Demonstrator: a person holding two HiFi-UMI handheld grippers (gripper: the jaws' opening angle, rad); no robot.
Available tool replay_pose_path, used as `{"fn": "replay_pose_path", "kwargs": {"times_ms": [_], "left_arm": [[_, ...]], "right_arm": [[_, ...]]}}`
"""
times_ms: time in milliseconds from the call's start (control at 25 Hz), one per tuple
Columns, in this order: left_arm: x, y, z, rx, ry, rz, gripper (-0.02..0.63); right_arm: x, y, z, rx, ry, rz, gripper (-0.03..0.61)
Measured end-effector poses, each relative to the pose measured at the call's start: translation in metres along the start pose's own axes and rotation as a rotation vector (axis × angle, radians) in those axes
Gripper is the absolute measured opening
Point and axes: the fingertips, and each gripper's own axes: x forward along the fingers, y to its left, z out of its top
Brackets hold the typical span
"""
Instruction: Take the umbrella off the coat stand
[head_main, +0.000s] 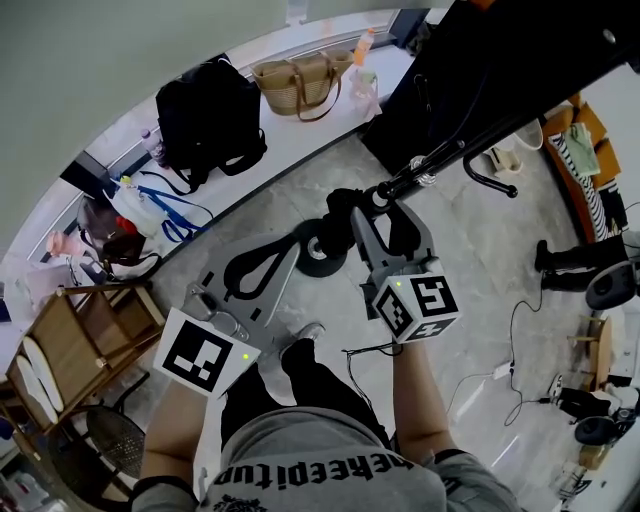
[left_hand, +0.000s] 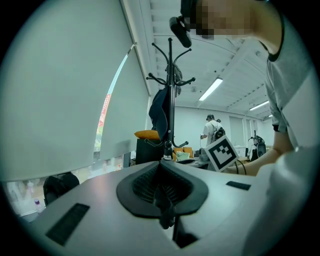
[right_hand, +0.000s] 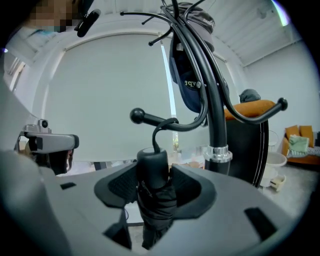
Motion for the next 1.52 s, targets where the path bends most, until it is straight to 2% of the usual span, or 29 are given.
{"fn": "replay_pose_path", "kwargs": {"times_ms": [240, 840, 1520], "left_arm": [[-0.006, -0.004, 0.008, 0.017, -0.012, -0.016, 0.015], [-0.020, -0.002, 0.019, 0.040, -0.023, -0.040, 0.015], [-0.043, 0.001, 0.031, 0.073, -0.031, -0.076, 0.015]], "right_arm": [[-0.008, 0.018, 0.019, -0.054, -0.030, 0.016, 0.216], [-0.014, 0.047, 0.033, -0.117, -0.041, 0.015, 0.215], [-0.016, 0.080, 0.047, -0.143, -0.056, 0.012, 0.215]]}}
